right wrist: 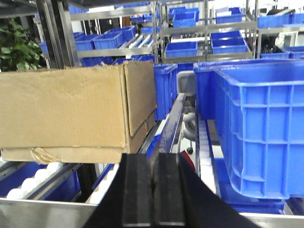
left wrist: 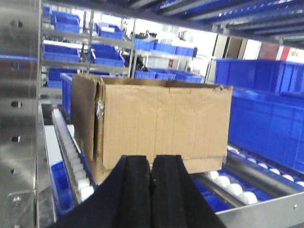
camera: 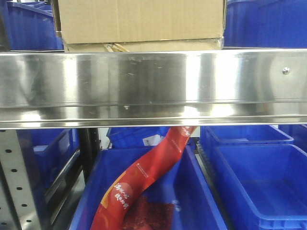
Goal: Stack two boxes on right shelf middle
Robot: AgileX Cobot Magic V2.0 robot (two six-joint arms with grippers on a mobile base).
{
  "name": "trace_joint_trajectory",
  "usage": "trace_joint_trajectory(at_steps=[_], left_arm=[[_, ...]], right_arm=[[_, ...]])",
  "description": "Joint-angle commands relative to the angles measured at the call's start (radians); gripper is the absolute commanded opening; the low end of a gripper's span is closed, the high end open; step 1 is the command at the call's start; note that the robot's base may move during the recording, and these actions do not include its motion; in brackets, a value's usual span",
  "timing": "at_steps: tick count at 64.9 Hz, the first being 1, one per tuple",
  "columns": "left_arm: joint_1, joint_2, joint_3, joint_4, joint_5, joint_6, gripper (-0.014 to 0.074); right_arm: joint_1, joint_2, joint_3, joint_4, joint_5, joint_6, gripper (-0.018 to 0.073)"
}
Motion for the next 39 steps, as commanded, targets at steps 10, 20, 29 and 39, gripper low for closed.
trace_joint_trajectory(at_steps=[10, 20, 29, 39], left_arm=[[0.004, -0.007, 0.000, -0.005, -0.023, 0.003, -0.0091], [0.004, -0.007, 0.000, -0.005, -0.023, 0.003, -0.0091], [0.004, -0.007, 0.000, -0.005, -0.023, 0.003, -0.0091], [0.004, -0.007, 0.000, -0.005, -0.023, 0.003, -0.0091]], right_arm=[[-0.006, -0.004, 0.002, -0.011, -0.009, -0.005, -0.0160], [-0.006, -0.004, 0.004, -0.016, 0.016, -0.005, -0.0160], [-0.006, -0.018, 0.091, -0.002, -0.057, -0.209, -0.0160], [-0.051, -0.052, 0.218, 0.088, -0.176, -0.263, -0.0160]])
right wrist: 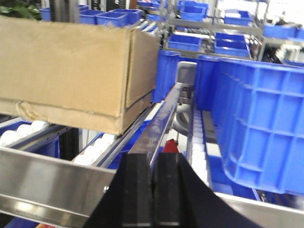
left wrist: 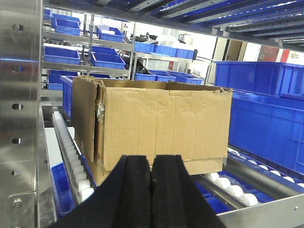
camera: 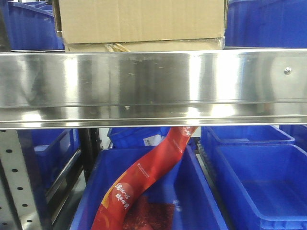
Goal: Stack two boxes on right shelf middle
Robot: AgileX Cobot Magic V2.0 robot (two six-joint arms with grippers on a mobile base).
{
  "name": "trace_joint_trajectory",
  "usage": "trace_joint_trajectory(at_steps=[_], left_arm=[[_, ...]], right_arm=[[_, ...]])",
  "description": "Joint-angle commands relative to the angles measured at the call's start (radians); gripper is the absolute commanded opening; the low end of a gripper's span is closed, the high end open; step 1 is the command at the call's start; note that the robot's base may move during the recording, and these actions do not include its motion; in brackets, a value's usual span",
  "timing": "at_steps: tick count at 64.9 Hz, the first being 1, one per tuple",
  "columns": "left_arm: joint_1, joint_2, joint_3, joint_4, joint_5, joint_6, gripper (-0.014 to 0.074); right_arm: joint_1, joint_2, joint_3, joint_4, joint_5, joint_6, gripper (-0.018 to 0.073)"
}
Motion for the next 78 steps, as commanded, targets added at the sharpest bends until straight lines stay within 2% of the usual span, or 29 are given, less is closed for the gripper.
trace_joint_trajectory(at_steps=[1, 6, 9, 13, 17, 26, 36, 50, 78], left_arm=[[0.004, -0.006, -0.002, -0.005, -0.019, 0.003, -0.0091], [0.004, -0.006, -0.002, -0.005, -0.019, 0.003, -0.0091], [0.004, -0.006, -0.002, -0.005, -0.019, 0.003, -0.0091], [0.004, -0.006, -0.002, -0.005, -0.019, 0.003, -0.0091], [0.004, -0.006, -0.002, -0.005, -0.019, 0.003, -0.0091], [0.004, -0.006, -0.002, -0.005, -0.019, 0.003, -0.0091], [0.004, -0.006, -0.002, -0.005, -0.019, 0.003, -0.0091], [0.004, -0.006, -0.002, -0.005, -0.019, 0.003, -0.0091], [0.004, -0.006, -0.002, -0.005, -0.019, 0.003, -0.0091]], right_arm=[[-0.044, -0.019, 0.064, 0.053, -0.087, -0.060, -0.0160], [-0.116, -0.037, 0.130, 0.179, -0.154, -0.168, -0.0160], [-0.162, -0.045, 0.174, 0.255, -0.246, -0.226, -0.0160], [-0.217, -0.057, 0.225, 0.304, -0.336, -0.242, -0.0160], [-0.257, -0.070, 0.266, 0.337, -0.339, -0.240, -0.0160], [-0.271, -0.116, 0.321, 0.331, -0.324, -0.206, -0.0160], [-0.271, -0.154, 0.321, 0.252, -0.259, -0.206, -0.0160], [-0.271, -0.154, 0.321, 0.251, -0.198, -0.211, -0.0160], [-0.235, -0.154, 0.321, 0.251, -0.242, -0.211, -0.0160]])
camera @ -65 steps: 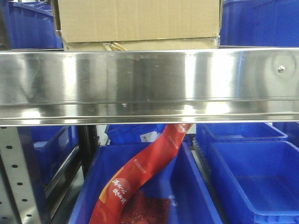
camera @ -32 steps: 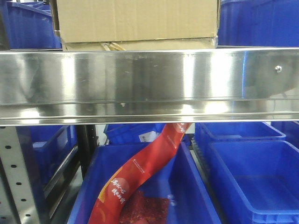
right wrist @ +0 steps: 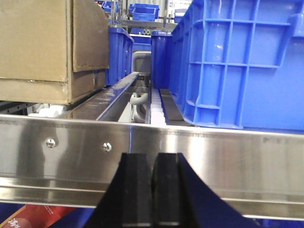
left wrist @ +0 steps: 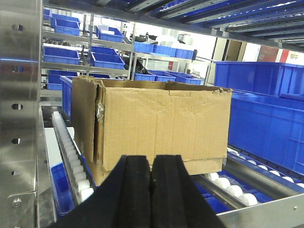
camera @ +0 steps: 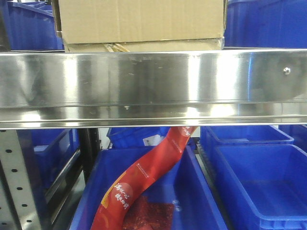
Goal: Stack two boxes on right shelf middle
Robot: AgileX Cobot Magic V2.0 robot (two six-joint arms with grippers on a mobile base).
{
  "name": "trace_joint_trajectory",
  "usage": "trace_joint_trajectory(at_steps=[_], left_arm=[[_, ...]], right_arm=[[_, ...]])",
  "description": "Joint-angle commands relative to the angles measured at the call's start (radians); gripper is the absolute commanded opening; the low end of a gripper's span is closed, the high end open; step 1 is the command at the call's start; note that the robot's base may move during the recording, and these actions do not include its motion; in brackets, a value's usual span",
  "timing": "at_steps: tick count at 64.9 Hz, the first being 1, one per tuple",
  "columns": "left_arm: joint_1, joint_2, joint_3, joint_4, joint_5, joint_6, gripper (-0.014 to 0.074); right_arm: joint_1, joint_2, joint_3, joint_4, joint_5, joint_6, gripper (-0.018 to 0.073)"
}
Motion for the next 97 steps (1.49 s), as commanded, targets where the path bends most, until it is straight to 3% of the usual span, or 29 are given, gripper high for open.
trace_joint_trajectory(at_steps=[1, 48, 53, 58, 65, 87, 92, 97], left_arm=[[0.004, -0.006, -0.002, -0.005, -0.019, 0.001, -0.0091], [0.004, -0.012, 0.014, -0.008, -0.020, 0.001, -0.0091], [0.016, -0.048, 0.073, -0.008, -0.076, 0.023, -0.0091], [0.067, -0.107, 0.191, -0.081, -0.157, 0.152, -0.0093], [0.179, -0.192, 0.319, -0.206, -0.162, 0.360, -0.0092], [0.410, -0.291, 0.526, -0.199, -0.209, 0.360, -0.0092], [0.432, -0.291, 0.537, -0.208, -0.296, 0.360, -0.0092], [0.432, -0.291, 0.537, -0.208, -0.279, 0.360, -0.0092]], right_arm=[[0.002, -0.003, 0.000, -0.008, -0.034, 0.000, -0.0160], [0.002, -0.003, 0.000, -0.008, -0.036, 0.000, -0.0160], [0.002, -0.003, 0.000, -0.008, -0.036, 0.000, -0.0160], [0.002, -0.003, 0.000, -0.008, -0.036, 0.000, -0.0160], [0.002, -0.003, 0.000, -0.008, -0.036, 0.000, -0.0160], [0.002, -0.003, 0.000, -0.008, -0.036, 0.000, -0.0160], [0.002, -0.003, 0.000, -0.008, -0.036, 0.000, -0.0160], [0.002, -0.003, 0.000, -0.008, -0.036, 0.000, -0.0160]])
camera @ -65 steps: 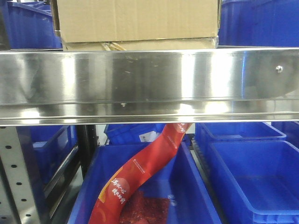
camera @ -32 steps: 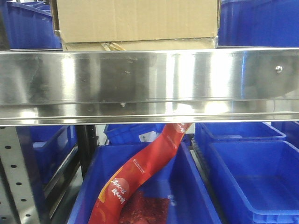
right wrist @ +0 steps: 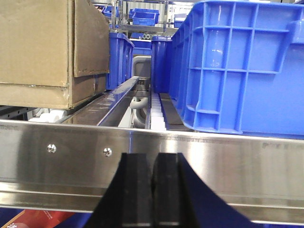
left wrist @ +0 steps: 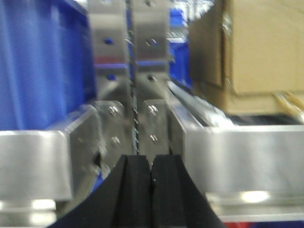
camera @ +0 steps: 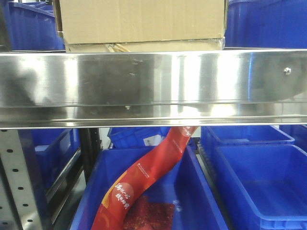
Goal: Stack two boxes on right shelf middle
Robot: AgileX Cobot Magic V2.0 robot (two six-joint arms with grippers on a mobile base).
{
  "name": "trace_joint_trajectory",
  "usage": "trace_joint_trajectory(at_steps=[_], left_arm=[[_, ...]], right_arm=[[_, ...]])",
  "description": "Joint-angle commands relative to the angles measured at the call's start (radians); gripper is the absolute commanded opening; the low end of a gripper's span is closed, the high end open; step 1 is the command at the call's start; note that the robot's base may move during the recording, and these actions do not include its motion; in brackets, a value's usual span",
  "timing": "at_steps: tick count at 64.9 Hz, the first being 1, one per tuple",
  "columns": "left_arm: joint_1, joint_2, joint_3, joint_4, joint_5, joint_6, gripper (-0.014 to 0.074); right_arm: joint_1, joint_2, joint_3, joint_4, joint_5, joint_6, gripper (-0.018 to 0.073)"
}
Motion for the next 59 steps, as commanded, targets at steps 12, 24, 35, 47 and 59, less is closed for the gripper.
trace_joint_trajectory(at_steps=[12, 24, 35, 47, 59], left_arm=[[0.005, -0.005, 0.002, -0.007, -0.043, 0.001, -0.0092], [0.005, -0.005, 0.002, -0.007, -0.043, 0.001, -0.0092], [0.005, -0.005, 0.002, -0.007, -0.043, 0.001, -0.0092], [0.005, -0.005, 0.002, -0.007, -0.043, 0.001, -0.0092], [0.005, -0.005, 0.002, -0.007, -0.043, 0.001, -0.0092]], right_arm=[[0.002, -0.003, 0.000, -0.008, -0.023, 0.000, -0.0160], [0.002, -0.003, 0.000, -0.008, -0.023, 0.000, -0.0160], [0.002, -0.003, 0.000, -0.008, -0.023, 0.000, -0.0160], [0.002, -0.003, 0.000, -0.008, -0.023, 0.000, -0.0160], [0.002, -0.003, 0.000, -0.008, -0.023, 0.000, -0.0160]])
